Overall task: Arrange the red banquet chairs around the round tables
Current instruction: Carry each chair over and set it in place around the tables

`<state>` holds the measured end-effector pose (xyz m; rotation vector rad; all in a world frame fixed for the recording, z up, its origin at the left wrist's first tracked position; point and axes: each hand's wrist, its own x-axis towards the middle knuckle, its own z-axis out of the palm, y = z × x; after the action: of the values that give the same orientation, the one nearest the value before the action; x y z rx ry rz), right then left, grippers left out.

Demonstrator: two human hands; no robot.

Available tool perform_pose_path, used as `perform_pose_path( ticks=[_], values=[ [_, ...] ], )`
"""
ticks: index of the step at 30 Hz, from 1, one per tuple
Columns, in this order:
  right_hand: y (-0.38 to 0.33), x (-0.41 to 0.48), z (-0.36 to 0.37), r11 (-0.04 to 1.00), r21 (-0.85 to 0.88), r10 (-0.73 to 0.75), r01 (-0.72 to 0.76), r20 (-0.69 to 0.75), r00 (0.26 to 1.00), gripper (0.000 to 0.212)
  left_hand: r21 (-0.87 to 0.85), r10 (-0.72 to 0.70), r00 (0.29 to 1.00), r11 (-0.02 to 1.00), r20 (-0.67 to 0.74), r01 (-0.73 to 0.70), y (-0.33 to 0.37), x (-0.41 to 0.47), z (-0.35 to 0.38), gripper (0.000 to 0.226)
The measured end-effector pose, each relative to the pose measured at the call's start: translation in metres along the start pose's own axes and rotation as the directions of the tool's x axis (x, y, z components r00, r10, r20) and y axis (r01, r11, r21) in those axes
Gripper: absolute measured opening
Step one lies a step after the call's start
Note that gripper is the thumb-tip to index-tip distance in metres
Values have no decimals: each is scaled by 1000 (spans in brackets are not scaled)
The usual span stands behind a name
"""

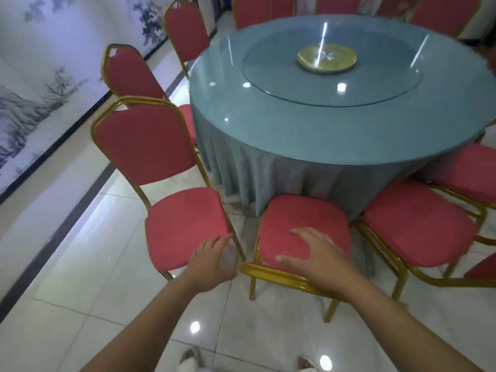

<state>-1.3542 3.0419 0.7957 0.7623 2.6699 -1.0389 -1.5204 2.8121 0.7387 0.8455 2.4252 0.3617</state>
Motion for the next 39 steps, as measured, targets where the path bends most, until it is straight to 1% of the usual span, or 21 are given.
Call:
perform_pose_path(
  ticks=[2, 4, 6, 8, 10, 12, 15, 17, 19, 21, 23, 25, 27, 29, 31, 33, 35, 36, 37, 39],
  values=[
    [-36, 23, 24, 998, -55, -15, 14, -18, 1000, 85, -36, -61, 998, 998, -16, 61, -43, 1, -21, 93],
    [-75, 45, 53, 994, -105, -17, 14, -33, 999, 80, -78, -98, 994, 993, -48, 94, -90, 1, -44, 94],
    [-118, 66, 81, 993, -118, 8, -13, -44, 999, 82, -107, -115, 990, 989, -87, 105, -138, -2, -70, 95],
    [-164, 82, 107, 994, -105, 31, -36, -53, 998, 85, -123, -136, 987, 985, -87, 125, -187, -6, -97, 94],
    [-208, 97, 132, 997, -76, 24, -28, -54, 998, 86, -153, -146, 984, 980, -103, 130, -233, -10, -124, 94],
    [-250, 114, 152, 995, -100, 6, -12, -62, 998, 85, -192, -167, 979, 971, -118, 142, -272, -12, -154, 93],
    [-306, 138, 174, 975, -224, -14, -6, -87, 996, 82, -309, -191, 964, 943, -186, 127, -322, -13, -196, 80],
    [-337, 157, 190, 974, -224, -1, -22, -103, 995, 79, -377, -209, 949, 920, -237, 109, -349, -8, -216, 74],
    [-363, 180, 206, 990, -140, 9, -22, -94, 996, 77, -412, -222, 942, 905, -253, 102, -376, -1, -231, 72],
    [-385, 208, 220, 1000, 16, 11, -10, -70, 997, 77, -437, -209, 950, 895, -231, 90, -402, 7, -243, 74],
    [-410, 250, 232, 986, 165, 35, -23, -70, 997, 78, -441, -199, 960, 893, -200, 93, -433, 21, -258, 76],
    [-440, 302, 243, 954, 293, 97, -63, -103, 990, 87, -432, -208, 961, 895, -182, 112, -462, 40, -278, 77],
    [-475, 360, 250, 893, 445, 136, -70, -120, 983, 99, -410, -223, 957, 903, -184, 131, -491, 62, -304, 77],
    [-514, 419, 251, 812, 577, 184, -92, -103, 978, 111, -387, -241, 955, 908, -172, 160, -519, 81, -335, 77],
    [-554, 473, 248, 716, 677, 287, -167, -68, 955, 123, -368, -235, 963, 914, -133, 172, -545, 93, -366, 76],
    [-596, 529, 245, 614, 747, 422, -253, -41, 906, 130, -341, -228, 967, 923, -118, 176, -575, 103, -397, 75],
    [-627, 579, 249, 509, 791, 542, -340, 12, 840, 133, -338, -245, 958, 923, -152, 182, -604, 111, -423, 71],
    [-636, 602, 254, 468, 799, 583, -377, 41, 811, 132, -350, -262, 950, 917, -169, 190, -619, 113, -431, 70],
    [-641, 621, 262, 458, 792, 601, -403, 57, 797, 126, -362, -276, 945, 911, -176, 198, -634, 116, -438, 69],
    [-646, 650, 282, 469, 779, 588, -417, 76, 805, 98, -353, -269, 953, 913, -137, 207, -658, 120, -445, 69]
  ],
)
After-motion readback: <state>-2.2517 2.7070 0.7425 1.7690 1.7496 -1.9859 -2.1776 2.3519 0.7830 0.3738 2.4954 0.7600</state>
